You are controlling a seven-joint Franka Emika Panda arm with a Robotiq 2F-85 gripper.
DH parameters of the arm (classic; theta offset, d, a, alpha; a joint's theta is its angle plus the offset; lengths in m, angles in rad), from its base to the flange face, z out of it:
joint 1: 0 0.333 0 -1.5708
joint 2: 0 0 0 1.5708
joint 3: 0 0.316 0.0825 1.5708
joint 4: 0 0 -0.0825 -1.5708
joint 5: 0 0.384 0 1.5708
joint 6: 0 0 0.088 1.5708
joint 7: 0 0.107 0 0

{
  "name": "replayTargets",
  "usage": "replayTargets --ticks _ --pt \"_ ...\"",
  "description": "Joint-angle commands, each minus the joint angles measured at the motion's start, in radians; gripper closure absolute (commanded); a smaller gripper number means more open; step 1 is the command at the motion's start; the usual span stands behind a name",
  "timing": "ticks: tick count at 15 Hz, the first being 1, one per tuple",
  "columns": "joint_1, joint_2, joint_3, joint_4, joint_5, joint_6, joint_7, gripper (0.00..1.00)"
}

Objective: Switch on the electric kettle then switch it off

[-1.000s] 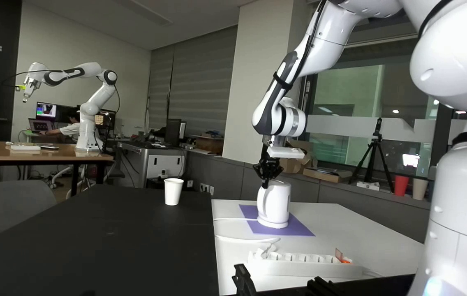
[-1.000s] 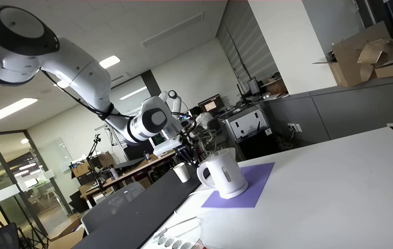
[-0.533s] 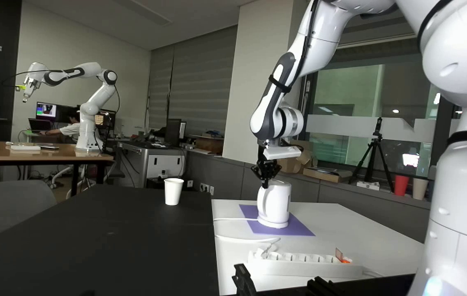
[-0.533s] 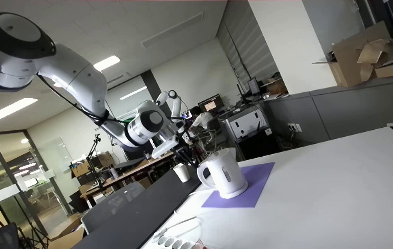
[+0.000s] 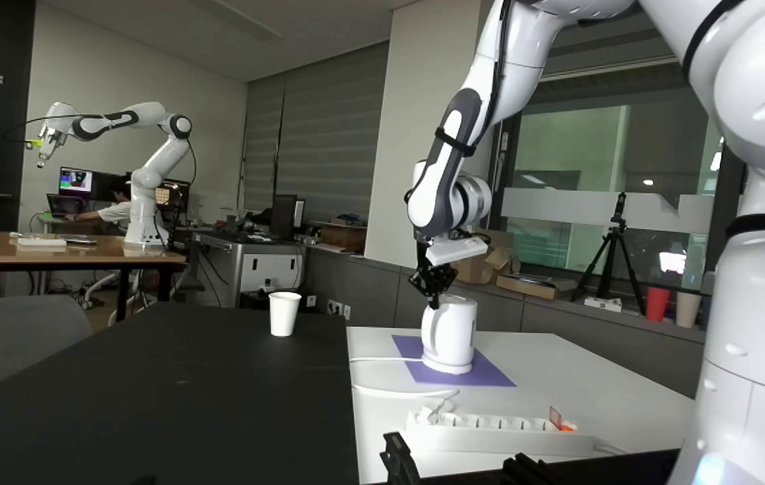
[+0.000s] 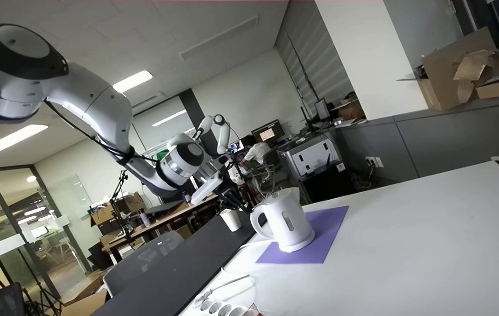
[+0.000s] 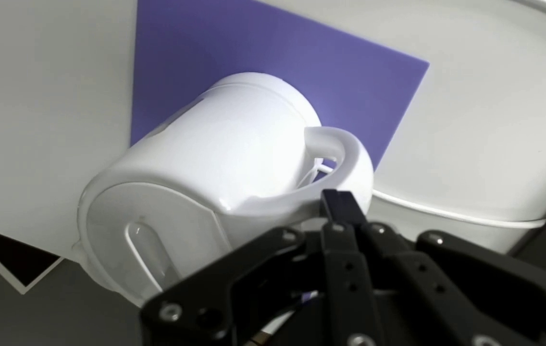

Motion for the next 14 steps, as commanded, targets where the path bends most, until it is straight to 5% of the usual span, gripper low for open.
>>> replayTargets --ticks 1,14 --pt "0.044 0.130 -0.075 0.052 -0.095 -0.003 0.114 1.00" --pt "0.047 0.043 -0.058 0.045 -0.122 -0.070 0.156 1.00"
